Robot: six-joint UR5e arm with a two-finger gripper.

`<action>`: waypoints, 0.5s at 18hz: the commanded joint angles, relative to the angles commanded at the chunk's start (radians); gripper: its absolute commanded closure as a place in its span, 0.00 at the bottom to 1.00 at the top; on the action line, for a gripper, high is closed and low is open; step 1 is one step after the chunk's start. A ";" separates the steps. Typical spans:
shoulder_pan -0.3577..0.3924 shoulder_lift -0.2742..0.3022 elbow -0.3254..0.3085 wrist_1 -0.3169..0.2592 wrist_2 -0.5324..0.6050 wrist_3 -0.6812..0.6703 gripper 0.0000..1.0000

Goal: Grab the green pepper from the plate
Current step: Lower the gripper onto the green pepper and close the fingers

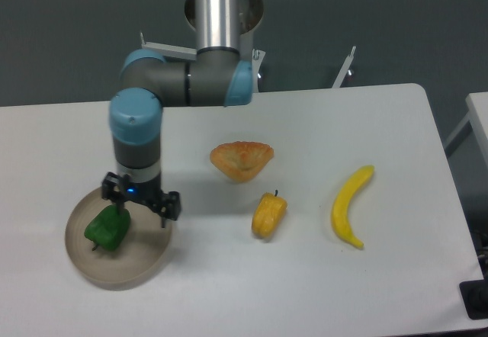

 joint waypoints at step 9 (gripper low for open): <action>-0.032 -0.041 -0.005 0.040 0.000 0.011 0.00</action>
